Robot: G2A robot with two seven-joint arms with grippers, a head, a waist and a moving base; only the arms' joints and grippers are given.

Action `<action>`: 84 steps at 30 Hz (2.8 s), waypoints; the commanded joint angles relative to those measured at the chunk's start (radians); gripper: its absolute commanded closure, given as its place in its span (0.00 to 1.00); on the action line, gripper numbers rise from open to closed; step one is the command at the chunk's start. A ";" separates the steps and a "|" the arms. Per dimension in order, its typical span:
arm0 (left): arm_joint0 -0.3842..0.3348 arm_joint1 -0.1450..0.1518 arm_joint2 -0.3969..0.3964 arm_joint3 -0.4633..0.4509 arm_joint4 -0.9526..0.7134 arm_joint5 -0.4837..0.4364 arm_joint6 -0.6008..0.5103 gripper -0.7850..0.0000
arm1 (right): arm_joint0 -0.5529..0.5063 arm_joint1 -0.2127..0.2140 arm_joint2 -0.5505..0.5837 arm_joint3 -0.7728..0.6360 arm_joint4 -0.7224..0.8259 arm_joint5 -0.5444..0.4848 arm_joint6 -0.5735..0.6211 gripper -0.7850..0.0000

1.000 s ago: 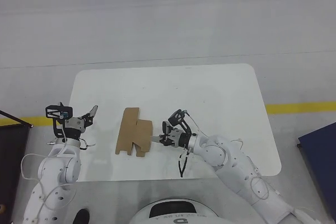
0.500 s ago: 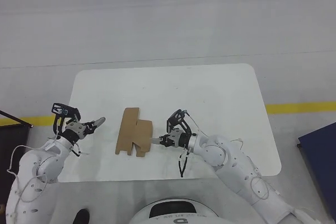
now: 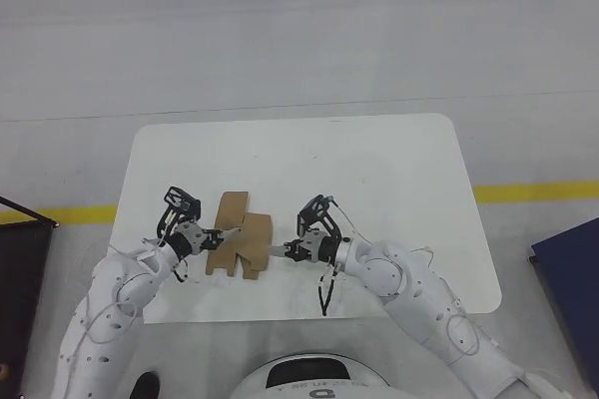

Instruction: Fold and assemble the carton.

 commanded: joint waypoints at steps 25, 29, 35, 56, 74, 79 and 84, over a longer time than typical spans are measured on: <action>-0.078 0.014 0.009 0.257 -0.414 -0.088 -0.177 0.00 | 0.043 -0.019 -0.063 0.025 0.004 0.053 0.014 0.00; -0.103 0.012 0.041 0.270 -0.426 -0.095 -0.181 0.00 | 0.050 -0.023 -0.072 0.032 0.010 0.074 0.014 0.00; -0.131 0.008 0.092 0.285 -0.442 -0.100 -0.191 0.00 | 0.045 -0.025 -0.066 0.038 0.047 0.124 0.037 0.00; -0.176 0.008 0.175 0.320 -0.475 -0.120 -0.160 0.00 | -0.025 -0.005 0.013 0.026 0.322 0.173 0.227 0.04; -0.185 0.017 0.196 0.338 -0.508 -0.134 -0.145 0.00 | 0.036 -0.028 -0.040 0.106 0.438 0.125 0.207 0.42; -0.186 0.019 0.201 0.341 -0.524 -0.137 -0.139 0.00 | 0.043 -0.030 -0.041 0.121 0.454 0.120 0.202 0.37; -0.191 0.022 0.201 0.356 -0.557 -0.160 -0.137 0.00 | 0.043 -0.028 -0.032 0.136 0.462 0.121 0.198 0.31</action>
